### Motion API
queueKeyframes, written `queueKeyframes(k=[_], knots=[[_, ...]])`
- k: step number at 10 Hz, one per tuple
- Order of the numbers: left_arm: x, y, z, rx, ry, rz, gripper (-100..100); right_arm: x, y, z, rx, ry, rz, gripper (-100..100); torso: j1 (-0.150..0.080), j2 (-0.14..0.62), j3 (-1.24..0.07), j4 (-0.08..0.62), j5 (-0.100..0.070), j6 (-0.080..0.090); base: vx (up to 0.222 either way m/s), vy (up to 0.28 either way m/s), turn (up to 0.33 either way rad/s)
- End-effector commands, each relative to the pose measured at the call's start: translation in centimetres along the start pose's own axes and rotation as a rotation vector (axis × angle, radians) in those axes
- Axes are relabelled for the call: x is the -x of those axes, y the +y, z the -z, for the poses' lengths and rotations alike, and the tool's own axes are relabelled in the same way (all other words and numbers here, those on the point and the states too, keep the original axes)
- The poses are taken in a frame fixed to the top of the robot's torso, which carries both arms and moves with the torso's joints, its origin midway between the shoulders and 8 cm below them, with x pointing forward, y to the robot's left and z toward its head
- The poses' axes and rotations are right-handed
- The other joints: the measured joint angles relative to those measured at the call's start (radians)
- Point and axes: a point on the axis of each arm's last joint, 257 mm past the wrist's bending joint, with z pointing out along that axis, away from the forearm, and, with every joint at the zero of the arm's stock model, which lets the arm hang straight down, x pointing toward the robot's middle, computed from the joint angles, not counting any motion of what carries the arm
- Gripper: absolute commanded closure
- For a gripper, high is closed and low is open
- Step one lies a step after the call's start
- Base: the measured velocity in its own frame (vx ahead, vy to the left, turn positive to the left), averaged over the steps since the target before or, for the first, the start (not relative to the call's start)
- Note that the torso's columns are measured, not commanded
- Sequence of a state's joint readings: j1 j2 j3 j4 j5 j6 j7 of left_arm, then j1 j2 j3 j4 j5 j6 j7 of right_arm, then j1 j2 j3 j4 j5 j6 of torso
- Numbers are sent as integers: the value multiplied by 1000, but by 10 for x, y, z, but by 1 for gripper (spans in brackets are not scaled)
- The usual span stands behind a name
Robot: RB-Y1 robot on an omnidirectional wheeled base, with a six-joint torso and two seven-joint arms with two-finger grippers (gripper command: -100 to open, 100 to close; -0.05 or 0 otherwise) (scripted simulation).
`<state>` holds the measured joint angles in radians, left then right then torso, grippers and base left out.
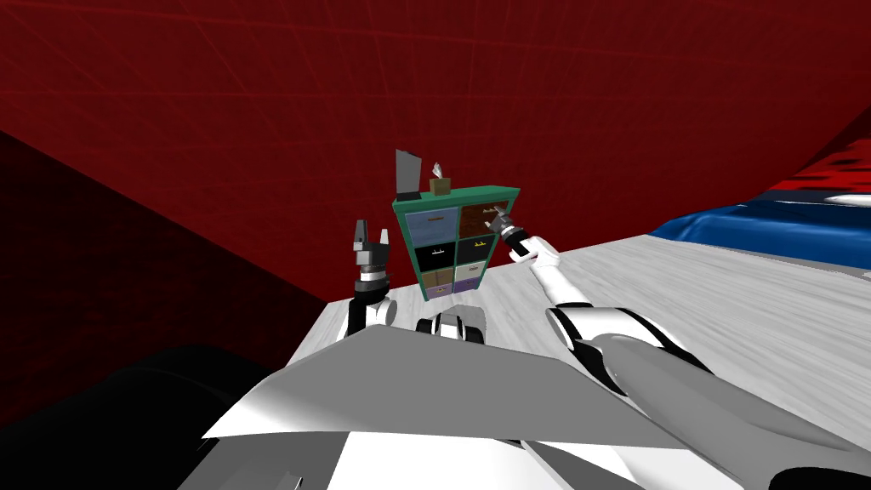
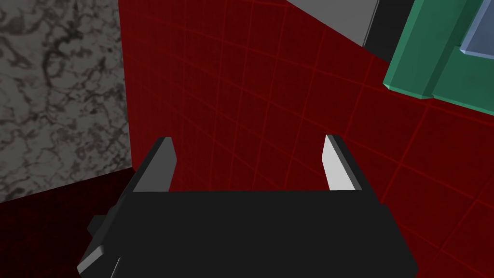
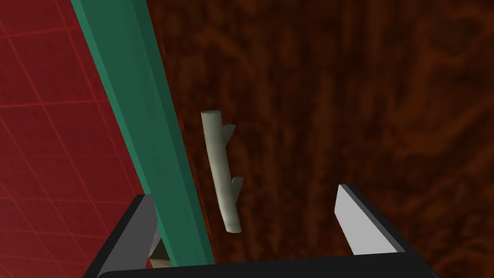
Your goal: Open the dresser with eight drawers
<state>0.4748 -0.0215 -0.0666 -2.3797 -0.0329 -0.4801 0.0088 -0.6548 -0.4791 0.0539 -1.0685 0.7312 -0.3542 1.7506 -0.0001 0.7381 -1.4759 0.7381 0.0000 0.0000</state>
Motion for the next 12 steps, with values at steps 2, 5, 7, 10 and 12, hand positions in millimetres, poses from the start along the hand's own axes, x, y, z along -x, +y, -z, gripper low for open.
queueKeyframes(k=[2, 5, 7, 10, 12], knots=[[0, 0, 0, 0, 0, 0, 0, -9, 1, 0, 19, 5, 67, -100, 0, 0, 0, 0, 0, 0, -7, 11, -5], [0, 0, 0, 0, 0, 0, 0, -11, -6, -4, 19, 12, 76, 100, 0, -2, -1, -1, 0, 0, 38, 23, 41], [0, 0, 0, 0, 0, 0, 0, -10, -9, -4, 17, 5, 75, 100, -4, 2, 1, -6, -3, 0, -115, -42, -36], [0, 0, 0, 0, 0, 0, 0, -9, -14, -6, 14, -7, 73, 100, -1, -2, -1, -3, -1, 0, -193, -44, -34], [0, 0, 0, 0, 0, 0, 0, -7, -11, -4, 19, -12, 71, 100, 1, -6, -3, -1, 0, 0, -119, -29, -32]])
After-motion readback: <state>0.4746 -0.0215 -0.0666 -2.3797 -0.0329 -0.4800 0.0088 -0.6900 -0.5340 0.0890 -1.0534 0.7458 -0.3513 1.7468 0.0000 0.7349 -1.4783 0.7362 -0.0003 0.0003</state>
